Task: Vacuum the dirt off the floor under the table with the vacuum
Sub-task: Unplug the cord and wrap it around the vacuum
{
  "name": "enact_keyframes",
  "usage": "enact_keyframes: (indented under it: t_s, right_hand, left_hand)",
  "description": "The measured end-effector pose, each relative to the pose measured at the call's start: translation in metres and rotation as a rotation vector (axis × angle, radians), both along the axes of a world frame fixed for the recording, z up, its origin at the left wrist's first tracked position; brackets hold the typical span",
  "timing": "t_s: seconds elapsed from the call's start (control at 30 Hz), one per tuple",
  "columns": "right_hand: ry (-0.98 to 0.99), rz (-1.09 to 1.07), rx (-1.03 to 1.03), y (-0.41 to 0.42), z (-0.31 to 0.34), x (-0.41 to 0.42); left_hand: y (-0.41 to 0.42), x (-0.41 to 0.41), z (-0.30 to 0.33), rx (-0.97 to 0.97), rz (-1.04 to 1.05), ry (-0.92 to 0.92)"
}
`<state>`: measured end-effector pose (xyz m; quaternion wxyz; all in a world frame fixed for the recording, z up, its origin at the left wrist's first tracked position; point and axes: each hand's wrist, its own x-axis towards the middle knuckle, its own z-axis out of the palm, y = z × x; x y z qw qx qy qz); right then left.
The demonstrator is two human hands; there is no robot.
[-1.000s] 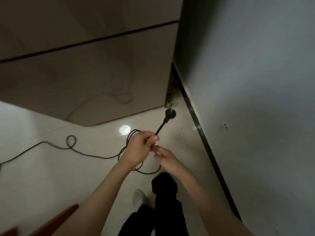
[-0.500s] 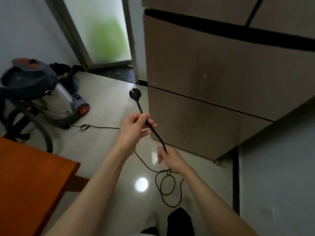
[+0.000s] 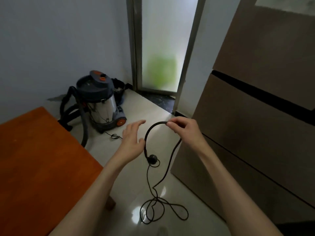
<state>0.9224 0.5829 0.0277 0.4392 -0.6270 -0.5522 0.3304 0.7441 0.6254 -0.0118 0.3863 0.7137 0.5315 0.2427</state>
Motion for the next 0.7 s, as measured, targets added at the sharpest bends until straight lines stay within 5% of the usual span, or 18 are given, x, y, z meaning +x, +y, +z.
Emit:
enact_keyframes:
  t_s: [0.1, 0.3, 0.5, 0.6, 0.7]
  right_hand:
    - [0.021, 0.006, 0.038, 0.029, 0.017, 0.001]
    - [0.189, 0.174, -0.106, 0.076, 0.018, 0.001]
    - [0.111, 0.327, -0.33, 0.114, -0.029, -0.021]
    - [0.509, 0.455, -0.473, 0.142, -0.028, -0.035]
    - [0.446, 0.547, -0.507, 0.178, -0.019, -0.057]
  left_hand:
    - [0.006, 0.004, 0.019, -0.198, -0.048, -0.413]
    - [0.04, 0.008, 0.052, -0.188, 0.162, -0.84]
    - [0.099, -0.046, 0.073, -0.298, 0.402, -1.541]
    - [0.128, -0.071, 0.072, -0.255, 0.531, -1.614]
    - [0.158, -0.083, 0.064, -0.27, 0.632, -1.659]
